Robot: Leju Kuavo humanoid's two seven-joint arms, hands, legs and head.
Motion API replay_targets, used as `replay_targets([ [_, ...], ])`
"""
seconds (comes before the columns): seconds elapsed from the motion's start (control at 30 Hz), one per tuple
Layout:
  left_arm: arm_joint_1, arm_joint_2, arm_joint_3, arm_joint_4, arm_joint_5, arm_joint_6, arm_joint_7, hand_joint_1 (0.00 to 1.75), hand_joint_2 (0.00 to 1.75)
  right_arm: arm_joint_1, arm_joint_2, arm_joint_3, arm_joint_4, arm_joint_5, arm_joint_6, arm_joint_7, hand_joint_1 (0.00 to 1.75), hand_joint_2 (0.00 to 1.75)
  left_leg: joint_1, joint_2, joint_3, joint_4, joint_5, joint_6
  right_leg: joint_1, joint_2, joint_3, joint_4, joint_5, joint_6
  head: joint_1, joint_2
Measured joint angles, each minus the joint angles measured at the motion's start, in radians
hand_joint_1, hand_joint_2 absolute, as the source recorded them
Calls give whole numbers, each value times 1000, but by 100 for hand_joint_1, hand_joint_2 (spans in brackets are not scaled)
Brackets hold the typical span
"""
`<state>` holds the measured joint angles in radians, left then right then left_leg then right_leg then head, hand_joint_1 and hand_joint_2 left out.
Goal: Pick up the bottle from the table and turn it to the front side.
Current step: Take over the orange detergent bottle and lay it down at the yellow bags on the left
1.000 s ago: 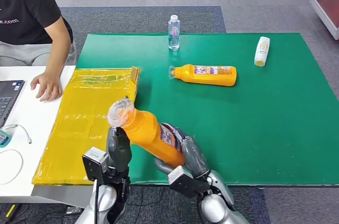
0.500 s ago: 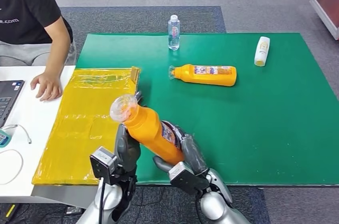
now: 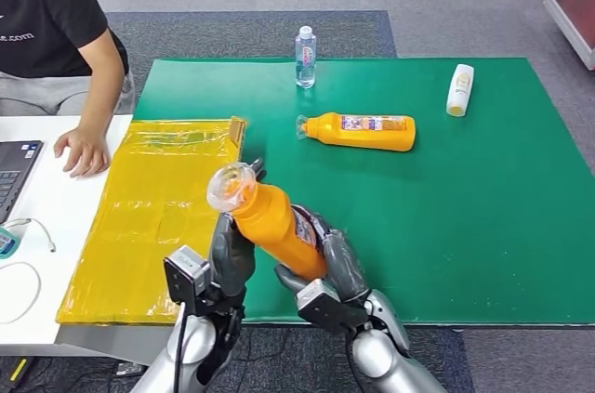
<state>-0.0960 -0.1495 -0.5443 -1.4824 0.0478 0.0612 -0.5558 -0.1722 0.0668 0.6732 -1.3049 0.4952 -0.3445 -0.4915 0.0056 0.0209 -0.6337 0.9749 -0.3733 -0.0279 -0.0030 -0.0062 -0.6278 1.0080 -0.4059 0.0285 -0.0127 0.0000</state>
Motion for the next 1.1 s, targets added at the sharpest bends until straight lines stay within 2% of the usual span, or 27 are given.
replay_targets([
  [0.3,-1,0,7,2,46,-24,24,0,0,-1,0,1,13,34,-28,2,175,175,0,0,0,0,0,0,0,0,0,0,0,0,0,0],
  [0.43,-5,0,11,5,26,-12,24,170,175,-1,1,7,13,50,-42,2,175,175,0,0,0,0,0,0,0,0,0,0,0,0,0,0],
  [0.47,-6,0,12,6,16,-3,24,175,175,-2,1,9,12,51,-44,3,175,175,0,0,0,0,0,0,0,0,0,0,0,0,0,0],
  [0.77,-29,1,16,9,-80,94,14,175,175,-3,2,18,4,47,-56,13,175,175,0,0,-1,0,0,0,0,0,0,0,0,0,0,0],
  [0.97,-75,7,-2,39,-307,221,69,175,175,-1,2,22,1,45,-56,20,175,175,0,0,-1,0,0,0,0,-1,0,0,0,0,0,0],
  [1.1,-96,12,-15,71,-369,228,95,175,175,-1,2,22,-1,45,-55,20,175,175,0,0,-1,0,0,0,0,-1,0,0,0,0,0,0],
])
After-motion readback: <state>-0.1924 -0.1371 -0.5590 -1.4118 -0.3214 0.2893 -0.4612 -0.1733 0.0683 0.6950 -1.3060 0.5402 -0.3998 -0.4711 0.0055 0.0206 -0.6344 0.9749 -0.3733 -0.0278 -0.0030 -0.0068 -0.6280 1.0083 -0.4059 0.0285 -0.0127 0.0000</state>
